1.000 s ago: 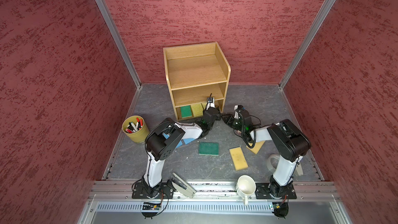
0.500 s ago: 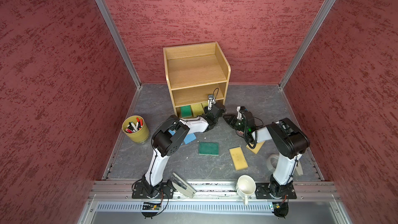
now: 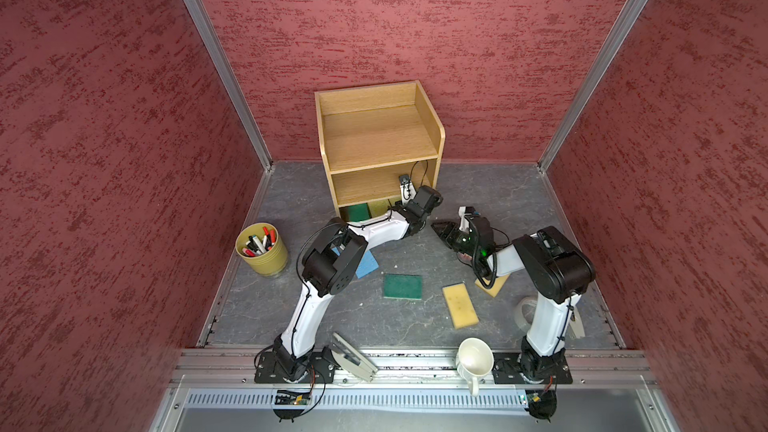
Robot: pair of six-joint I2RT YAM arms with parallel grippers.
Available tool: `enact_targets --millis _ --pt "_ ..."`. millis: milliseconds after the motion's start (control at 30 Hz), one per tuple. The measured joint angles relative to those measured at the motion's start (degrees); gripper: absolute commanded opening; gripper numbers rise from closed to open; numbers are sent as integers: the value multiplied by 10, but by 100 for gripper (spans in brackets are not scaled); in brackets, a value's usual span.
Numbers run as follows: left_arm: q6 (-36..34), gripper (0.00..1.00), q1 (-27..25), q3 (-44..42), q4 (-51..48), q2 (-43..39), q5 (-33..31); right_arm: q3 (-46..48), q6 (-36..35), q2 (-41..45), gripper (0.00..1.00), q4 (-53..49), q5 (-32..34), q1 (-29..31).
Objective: Place and organize the cleaning sponges onto the shelf
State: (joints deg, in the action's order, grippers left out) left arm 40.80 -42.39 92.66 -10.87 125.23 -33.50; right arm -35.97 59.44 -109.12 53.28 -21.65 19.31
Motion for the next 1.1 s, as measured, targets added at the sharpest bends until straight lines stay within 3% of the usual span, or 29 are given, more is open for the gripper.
enact_targets --millis 367,833,1100 --pt "23 57 1 23 -40 8 -2 7 10 0 34 14 -3 -8" --pt "23 57 -6 -72 23 -41 -13 12 21 0 34 26 -12 -15" --pt "23 46 -30 -131 44 -80 1 12 -9 23 29 -11 1 -13"
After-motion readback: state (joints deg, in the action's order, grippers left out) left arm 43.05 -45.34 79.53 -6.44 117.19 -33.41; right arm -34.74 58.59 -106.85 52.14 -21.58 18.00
